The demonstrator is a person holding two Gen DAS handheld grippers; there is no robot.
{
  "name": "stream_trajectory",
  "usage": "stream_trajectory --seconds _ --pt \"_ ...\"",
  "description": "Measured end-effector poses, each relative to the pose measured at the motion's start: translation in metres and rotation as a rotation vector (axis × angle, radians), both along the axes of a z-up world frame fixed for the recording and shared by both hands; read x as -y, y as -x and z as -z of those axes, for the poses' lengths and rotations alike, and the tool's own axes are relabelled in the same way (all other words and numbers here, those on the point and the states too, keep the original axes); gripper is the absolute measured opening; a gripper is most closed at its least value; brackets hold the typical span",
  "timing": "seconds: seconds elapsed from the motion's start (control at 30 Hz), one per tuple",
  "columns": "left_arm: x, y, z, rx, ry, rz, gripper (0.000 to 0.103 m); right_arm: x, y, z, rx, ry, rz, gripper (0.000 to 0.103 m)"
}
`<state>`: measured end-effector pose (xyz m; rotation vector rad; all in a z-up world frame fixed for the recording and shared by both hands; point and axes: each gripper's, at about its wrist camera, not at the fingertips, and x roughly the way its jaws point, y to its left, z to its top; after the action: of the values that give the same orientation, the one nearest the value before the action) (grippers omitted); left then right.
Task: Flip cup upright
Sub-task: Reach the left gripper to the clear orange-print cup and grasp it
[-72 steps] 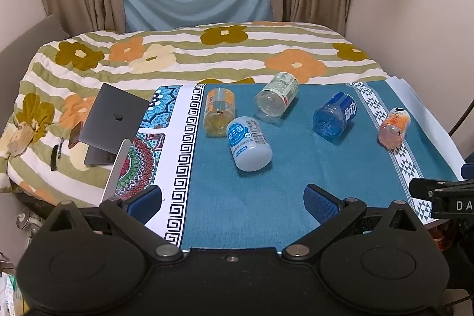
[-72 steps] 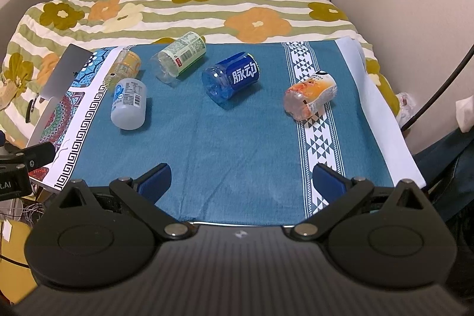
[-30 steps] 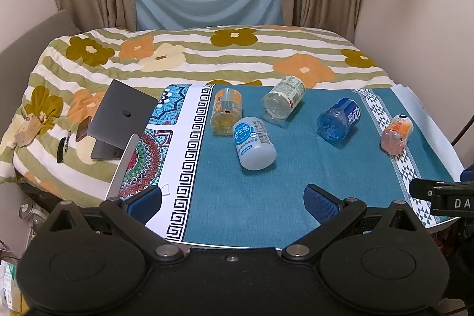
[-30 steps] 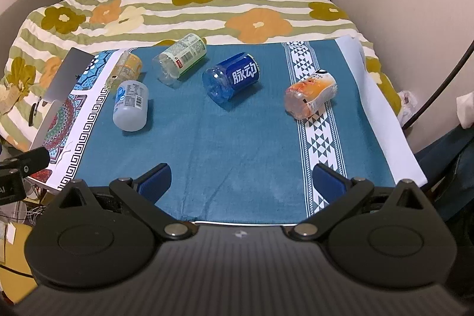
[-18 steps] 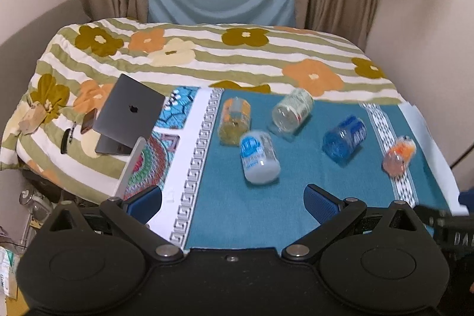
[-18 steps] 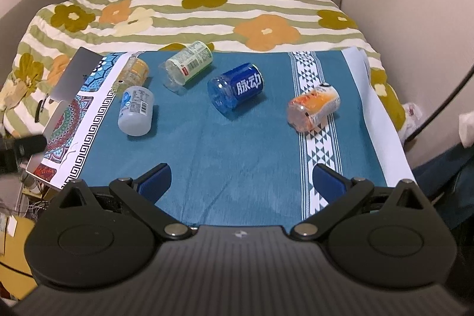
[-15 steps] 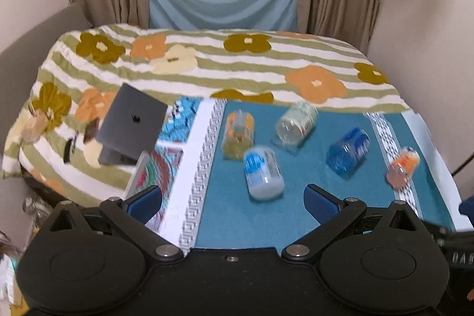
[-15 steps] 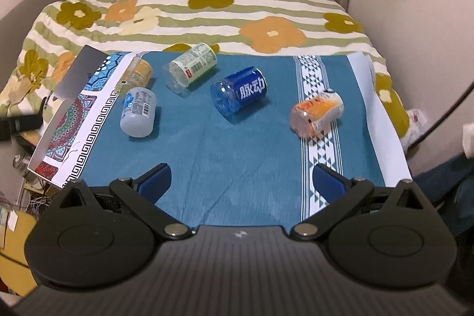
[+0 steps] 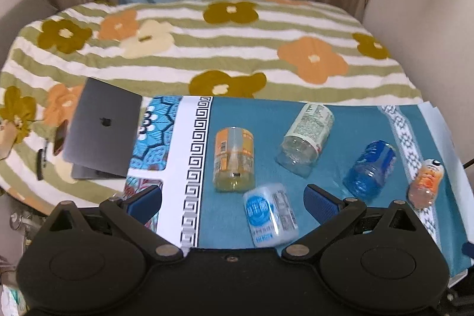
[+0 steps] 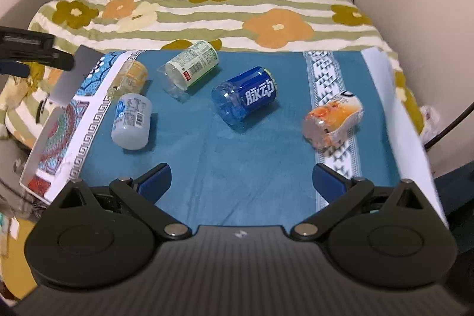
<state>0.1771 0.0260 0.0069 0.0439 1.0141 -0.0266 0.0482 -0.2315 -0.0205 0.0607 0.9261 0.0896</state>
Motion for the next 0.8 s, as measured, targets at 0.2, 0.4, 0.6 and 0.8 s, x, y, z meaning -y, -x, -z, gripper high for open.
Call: stream_trajectory --seconds 0.2,0.4,0.6,0.8 --pt "-0.002 -0.06 0.038 -0.093 -0.001 0.048 0.1 -0.008 -0.028 0.016 -0.048 -0.016 0.072 0.103" --pt "-0.004 -0.106 0.078 -0.202 0.016 0.079 0.096 -0.014 -0.056 0.033 -0.099 0.022 0.13 0.103" --pt "-0.004 -0.131 0.11 -0.287 0.03 0.107 0.088 -0.016 -0.075 0.05 -0.146 0.03 0.179 0.103" --pt "-0.007 -0.138 0.127 -0.332 0.042 0.121 0.084 -0.021 -0.085 0.059 -0.172 0.029 0.201 0.103"
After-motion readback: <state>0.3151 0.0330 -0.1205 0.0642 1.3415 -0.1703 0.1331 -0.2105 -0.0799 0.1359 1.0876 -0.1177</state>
